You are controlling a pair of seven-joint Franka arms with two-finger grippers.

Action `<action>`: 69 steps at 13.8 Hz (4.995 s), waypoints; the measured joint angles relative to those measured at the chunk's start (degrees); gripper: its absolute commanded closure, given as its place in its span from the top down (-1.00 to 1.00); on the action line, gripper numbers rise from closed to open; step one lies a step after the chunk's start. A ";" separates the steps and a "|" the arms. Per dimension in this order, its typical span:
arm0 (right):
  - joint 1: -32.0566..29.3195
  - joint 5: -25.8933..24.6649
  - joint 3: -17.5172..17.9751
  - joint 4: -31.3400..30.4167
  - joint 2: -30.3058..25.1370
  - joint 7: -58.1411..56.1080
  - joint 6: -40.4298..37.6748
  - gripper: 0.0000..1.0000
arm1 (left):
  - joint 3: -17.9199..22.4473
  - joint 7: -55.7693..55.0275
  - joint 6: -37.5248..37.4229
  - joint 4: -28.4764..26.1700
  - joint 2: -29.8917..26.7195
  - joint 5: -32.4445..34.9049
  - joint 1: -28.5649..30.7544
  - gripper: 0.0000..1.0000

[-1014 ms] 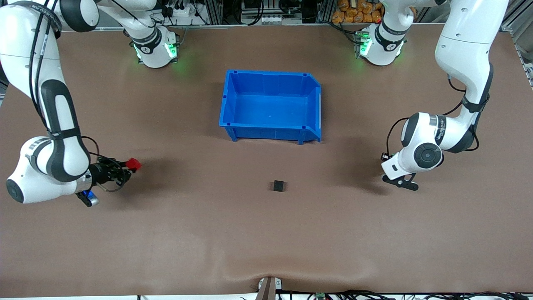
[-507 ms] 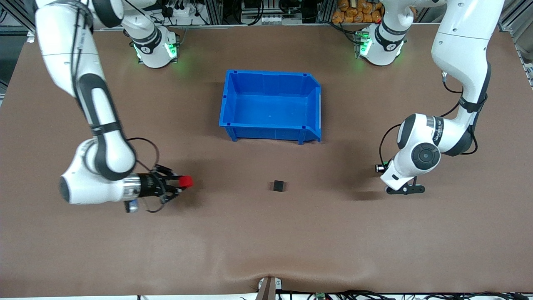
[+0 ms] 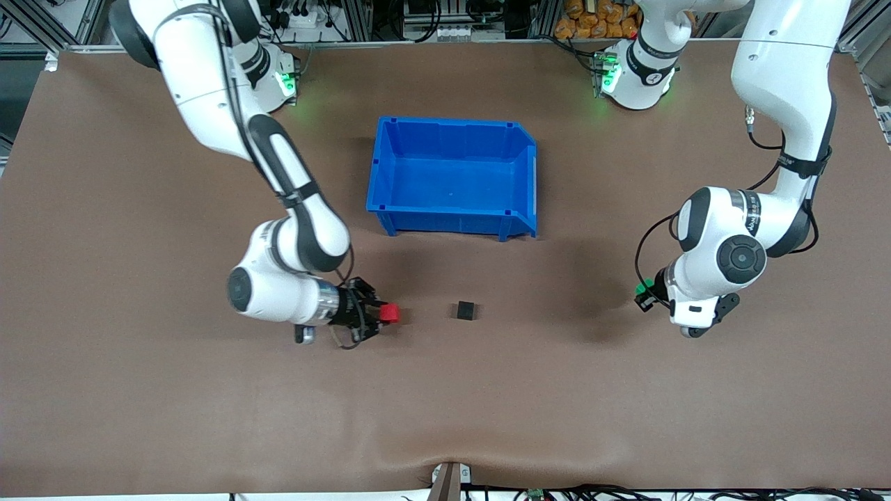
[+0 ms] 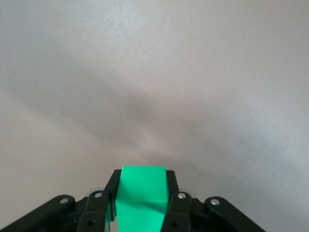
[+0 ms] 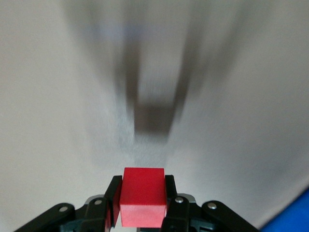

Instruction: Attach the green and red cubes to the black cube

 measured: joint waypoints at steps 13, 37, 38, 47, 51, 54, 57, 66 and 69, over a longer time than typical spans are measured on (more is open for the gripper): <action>7.11 0.07 -0.11 7.52 6.77 11.86 3.64 -1.00 | -0.46 -33.18 -0.05 7.04 5.37 -2.29 -2.47 -0.94; -13.93 -23.37 -3.62 19.63 -3.55 -20.13 -40.70 1.00 | -2.72 -61.22 3.22 18.99 17.13 -6.44 -23.10 -0.93; -15.39 -24.68 -3.67 20.71 -4.87 -25.01 -42.67 1.00 | -2.79 -60.08 4.42 19.00 17.46 -6.98 -23.11 -0.93; -21.27 -39.23 -3.78 22.11 -24.80 -76.03 -55.89 1.00 | -2.85 -59.51 9.79 19.30 18.71 -8.47 -22.99 -0.93; -24.95 -40.14 -3.83 15.90 -34.46 -81.24 -59.28 1.00 | -2.89 -60.12 13.27 19.67 19.67 -8.56 -23.07 -0.90; -26.43 -40.26 -3.84 3.35 -43.00 -81.77 -53.39 1.00 | -2.89 -60.26 13.90 21.04 20.54 -8.56 -23.07 -0.53; -26.58 -40.27 -3.29 -7.07 -49.44 -81.95 -49.60 1.00 | -2.91 -60.26 14.42 21.80 21.26 -8.56 -23.11 1.00; -26.54 -41.01 -2.72 -1.84 -50.02 -81.93 -53.32 1.00 | -2.72 -57.93 10.13 24.11 19.99 -6.01 -23.39 1.00; -26.50 -41.02 -2.61 -1.84 -49.85 -81.93 -53.34 1.00 | -2.58 -51.99 1.39 24.69 14.80 -5.55 -20.71 1.00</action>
